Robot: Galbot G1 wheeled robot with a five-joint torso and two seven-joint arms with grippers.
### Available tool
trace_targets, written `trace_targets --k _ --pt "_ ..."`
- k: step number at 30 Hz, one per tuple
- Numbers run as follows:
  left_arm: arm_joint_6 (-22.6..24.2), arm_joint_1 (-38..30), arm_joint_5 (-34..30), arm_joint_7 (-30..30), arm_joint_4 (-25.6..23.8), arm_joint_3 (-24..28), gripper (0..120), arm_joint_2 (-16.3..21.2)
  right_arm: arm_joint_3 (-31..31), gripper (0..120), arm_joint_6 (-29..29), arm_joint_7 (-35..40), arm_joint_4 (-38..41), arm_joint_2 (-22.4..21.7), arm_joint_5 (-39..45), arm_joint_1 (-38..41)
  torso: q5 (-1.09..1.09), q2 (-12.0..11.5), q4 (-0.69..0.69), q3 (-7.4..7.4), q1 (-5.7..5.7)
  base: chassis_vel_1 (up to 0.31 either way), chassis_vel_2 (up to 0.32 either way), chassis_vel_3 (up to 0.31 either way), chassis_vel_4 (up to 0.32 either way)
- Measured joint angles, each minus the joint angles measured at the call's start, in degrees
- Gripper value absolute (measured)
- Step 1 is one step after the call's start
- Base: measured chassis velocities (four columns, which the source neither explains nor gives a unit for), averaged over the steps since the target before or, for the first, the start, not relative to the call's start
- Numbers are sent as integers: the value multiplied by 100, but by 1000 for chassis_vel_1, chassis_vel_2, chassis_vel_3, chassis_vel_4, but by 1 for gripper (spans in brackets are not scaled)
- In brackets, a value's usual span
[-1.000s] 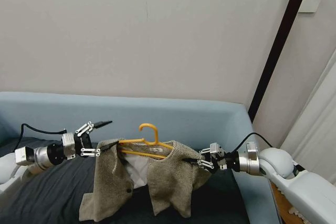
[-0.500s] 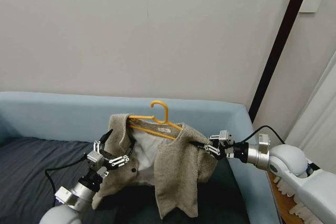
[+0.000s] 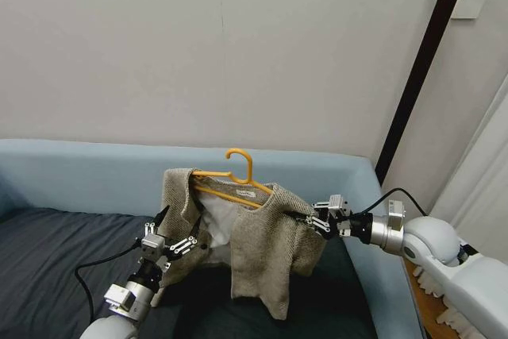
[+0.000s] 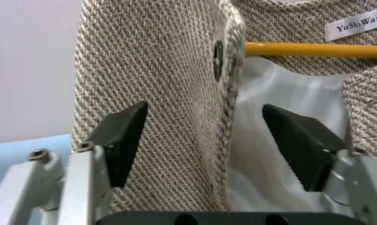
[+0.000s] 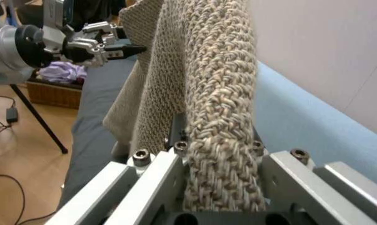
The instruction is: Pick up the clothes from the sofa and hang them on the clothes hanger.
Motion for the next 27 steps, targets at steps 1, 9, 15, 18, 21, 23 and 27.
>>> trace_targets --k 1,9,15,18,21,23,27 --pt "-2 8 2 5 -14 5 66 -8 -1 5 0 -3 0 0 1 3 0 0 0 0 0 0 0 0 0" --pt "-38 -4 24 54 -16 19 34 -33 2 5 -8 -52 5 -25 25 2 0 0 -1 0 0 0 0 0 0" --pt "-87 -12 7 76 -61 20 12 -92 -45 5 -29 52 49 -20 53 5 0 0 -1 0 0 0 0 0 0" --pt "-170 -19 -3 124 -126 5 2 -136 -82 5 -42 95 50 2 28 6 0 0 0 0 0 0 0 0 0" --pt "-223 -24 -28 191 -165 0 0 -152 -95 5 -52 129 51 11 -18 -3 0 0 0 0 0 0 0 0 0" --pt "-299 -27 -34 372 -272 11 0 -185 -112 5 -122 239 87 16 -162 -67 1 0 -1 0 0 0 0 0 0" --pt "-303 -32 27 525 -395 70 0 -230 -141 5 -219 384 129 27 -339 -132 1 0 -1 0 0 0 0 0 0"
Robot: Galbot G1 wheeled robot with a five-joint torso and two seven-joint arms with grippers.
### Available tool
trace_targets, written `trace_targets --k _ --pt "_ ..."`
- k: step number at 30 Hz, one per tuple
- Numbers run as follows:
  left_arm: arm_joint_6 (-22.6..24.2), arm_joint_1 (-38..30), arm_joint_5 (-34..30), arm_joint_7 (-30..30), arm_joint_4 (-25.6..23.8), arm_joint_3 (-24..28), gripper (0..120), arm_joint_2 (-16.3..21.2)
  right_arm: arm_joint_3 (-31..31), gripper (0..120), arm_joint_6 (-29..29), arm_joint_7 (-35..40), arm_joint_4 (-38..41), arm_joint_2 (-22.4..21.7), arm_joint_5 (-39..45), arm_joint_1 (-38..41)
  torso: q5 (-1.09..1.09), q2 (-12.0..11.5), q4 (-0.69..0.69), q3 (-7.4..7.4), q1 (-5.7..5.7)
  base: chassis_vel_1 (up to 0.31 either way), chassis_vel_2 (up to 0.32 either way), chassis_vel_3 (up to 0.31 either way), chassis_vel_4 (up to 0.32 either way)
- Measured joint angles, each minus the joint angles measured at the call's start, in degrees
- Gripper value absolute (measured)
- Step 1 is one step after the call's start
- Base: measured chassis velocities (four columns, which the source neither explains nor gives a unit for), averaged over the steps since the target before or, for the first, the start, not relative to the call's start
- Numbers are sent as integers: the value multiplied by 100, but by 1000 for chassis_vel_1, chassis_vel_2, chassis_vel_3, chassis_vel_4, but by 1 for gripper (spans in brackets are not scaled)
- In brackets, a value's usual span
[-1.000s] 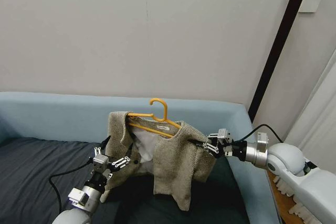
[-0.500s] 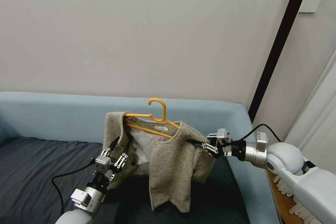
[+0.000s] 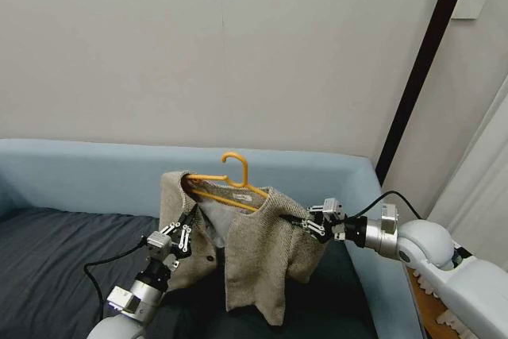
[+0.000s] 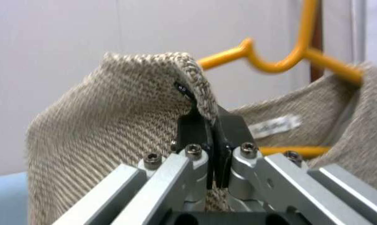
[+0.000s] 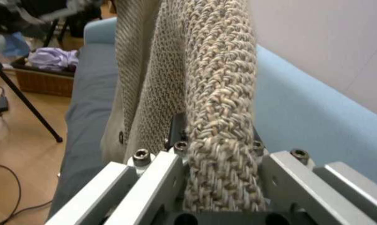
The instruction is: Pick up the clothes from the sofa and hang them on the clothes hanger.
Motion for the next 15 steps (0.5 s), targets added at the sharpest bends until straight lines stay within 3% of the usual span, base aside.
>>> trace_targets --k 8,15 --pt "13 -120 193 323 43 259 0 -161 -87 5 -237 201 117 109 -91 -90 0 0 0 0 0 0 0 0 0" --pt "-94 -80 456 526 192 364 0 -202 -137 5 -528 434 240 122 496 -84 -1 0 1 0 0 0 0 0 0"
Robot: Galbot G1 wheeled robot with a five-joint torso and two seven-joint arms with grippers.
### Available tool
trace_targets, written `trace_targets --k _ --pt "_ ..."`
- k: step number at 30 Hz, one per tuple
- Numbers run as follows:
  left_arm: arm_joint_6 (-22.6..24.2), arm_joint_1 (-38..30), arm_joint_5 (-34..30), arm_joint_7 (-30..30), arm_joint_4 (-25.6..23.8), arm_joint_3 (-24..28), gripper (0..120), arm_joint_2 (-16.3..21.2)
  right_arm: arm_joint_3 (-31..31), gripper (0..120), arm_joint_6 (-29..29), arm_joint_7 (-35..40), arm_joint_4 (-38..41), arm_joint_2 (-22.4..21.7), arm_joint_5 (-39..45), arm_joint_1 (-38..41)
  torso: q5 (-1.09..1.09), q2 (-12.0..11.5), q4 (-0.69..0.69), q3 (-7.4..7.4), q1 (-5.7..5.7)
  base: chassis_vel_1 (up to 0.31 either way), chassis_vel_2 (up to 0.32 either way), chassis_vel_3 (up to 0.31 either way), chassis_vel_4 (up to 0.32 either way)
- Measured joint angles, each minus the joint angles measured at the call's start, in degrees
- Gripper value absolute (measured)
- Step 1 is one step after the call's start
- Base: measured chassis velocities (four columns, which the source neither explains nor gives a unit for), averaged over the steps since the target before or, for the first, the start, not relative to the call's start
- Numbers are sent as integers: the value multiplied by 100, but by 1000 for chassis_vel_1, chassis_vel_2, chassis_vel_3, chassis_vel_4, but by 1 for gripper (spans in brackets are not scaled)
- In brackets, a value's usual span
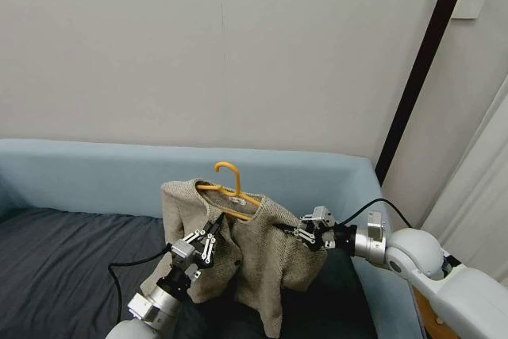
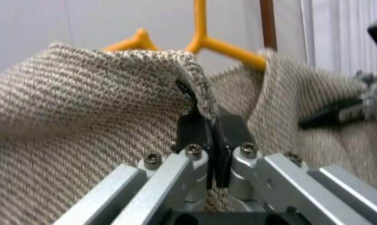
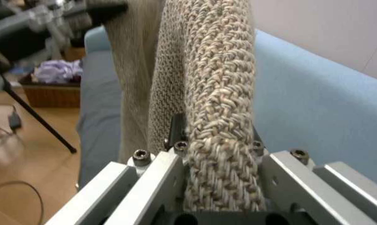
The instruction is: Pick up the clothes from the sofa and hang them on the clothes hanger.
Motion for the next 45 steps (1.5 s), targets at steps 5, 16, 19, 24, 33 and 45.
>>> trace_targets --k 5,16,19,24,33,45 --pt "26 32 192 -165 129 -73 0 66 46 5 -194 208 141 -36 725 -4 0 0 0 0 0 0 0 0 0" --pt "-19 20 -55 -665 67 -80 18 29 53 5 -354 561 434 -127 1155 46 0 0 0 0 0 0 0 0 0" --pt "-88 26 -62 -724 74 -80 26 -33 54 5 -370 723 523 -171 1209 76 0 0 0 0 0 0 0 0 0" --pt "-112 45 -57 -1013 81 -106 43 -111 122 5 -380 1231 809 -324 1316 112 0 -1 -1 0 0 0 0 0 0" --pt "-132 219 181 -1401 130 -235 74 -256 452 5 -626 2180 1347 -594 1313 173 1 0 -1 0 0 0 0 0 0" --pt "179 452 482 -2306 288 -363 100 -558 1169 5 -2011 4521 2081 -970 1380 285 1 0 0 0 0 0 0 0 0"
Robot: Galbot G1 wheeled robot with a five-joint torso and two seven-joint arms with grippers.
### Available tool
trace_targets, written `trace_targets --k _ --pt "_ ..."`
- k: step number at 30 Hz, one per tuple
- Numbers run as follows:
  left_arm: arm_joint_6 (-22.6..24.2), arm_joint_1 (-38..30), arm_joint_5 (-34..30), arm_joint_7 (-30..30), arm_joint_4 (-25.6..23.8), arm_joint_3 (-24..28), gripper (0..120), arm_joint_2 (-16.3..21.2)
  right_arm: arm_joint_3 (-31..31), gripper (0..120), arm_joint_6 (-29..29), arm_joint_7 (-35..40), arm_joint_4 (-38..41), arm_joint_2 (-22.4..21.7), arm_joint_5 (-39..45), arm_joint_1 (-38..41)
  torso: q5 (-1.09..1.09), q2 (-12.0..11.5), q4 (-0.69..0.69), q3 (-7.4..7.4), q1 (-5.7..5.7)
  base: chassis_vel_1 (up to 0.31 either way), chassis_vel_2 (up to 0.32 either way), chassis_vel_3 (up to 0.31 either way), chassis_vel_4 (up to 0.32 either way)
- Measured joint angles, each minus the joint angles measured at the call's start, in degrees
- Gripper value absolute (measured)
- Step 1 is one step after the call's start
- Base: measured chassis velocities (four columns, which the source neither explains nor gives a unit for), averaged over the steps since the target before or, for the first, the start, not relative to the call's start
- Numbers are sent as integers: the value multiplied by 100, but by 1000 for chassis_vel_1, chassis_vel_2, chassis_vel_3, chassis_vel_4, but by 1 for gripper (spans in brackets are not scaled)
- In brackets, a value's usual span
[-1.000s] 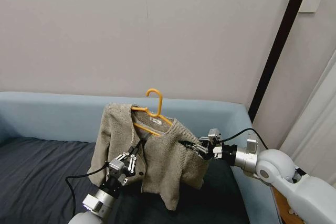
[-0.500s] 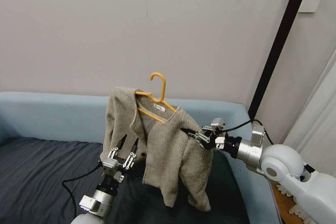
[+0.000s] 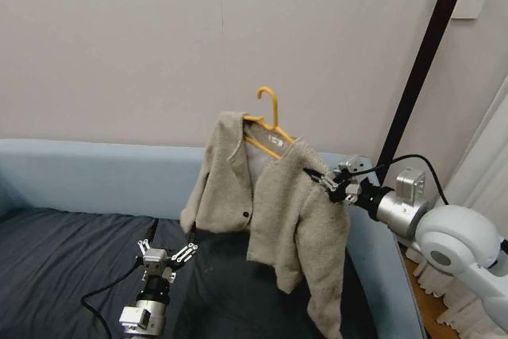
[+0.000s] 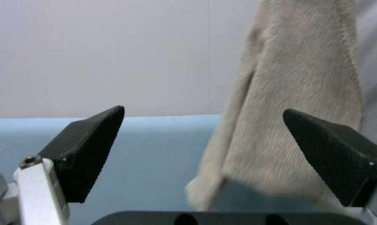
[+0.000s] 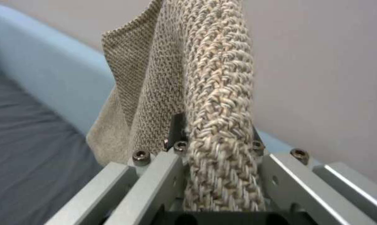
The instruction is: Pick up the clothes from the sofa and hang them on the clothes hanger.
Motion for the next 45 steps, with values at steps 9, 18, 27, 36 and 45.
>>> trace_targets --k 9,18,27,36,45 --pt "-75 24 2 -55 -54 -53 100 43 1233 5 -1121 1253 228 -249 1058 -11 0 0 0 0 0 0 0 0 0" --pt "-133 24 51 -65 -50 -42 100 8 2110 5 -1304 1798 -102 -498 1659 -93 0 0 0 0 0 0 0 0 0" --pt "-134 -79 45 -68 -79 -7 100 -3 2612 5 -1273 2307 -540 -816 1432 -294 -1 0 0 0 0 0 0 0 0" --pt "-153 -137 19 -72 -99 -5 100 -83 2499 5 -1223 2296 -1336 -797 834 -146 -1 0 0 0 0 0 0 0 0" --pt "-137 -252 -124 -83 -53 -23 100 -3 2141 5 -947 2000 -2240 -459 52 299 1 0 2 1 0 0 0 0 0"
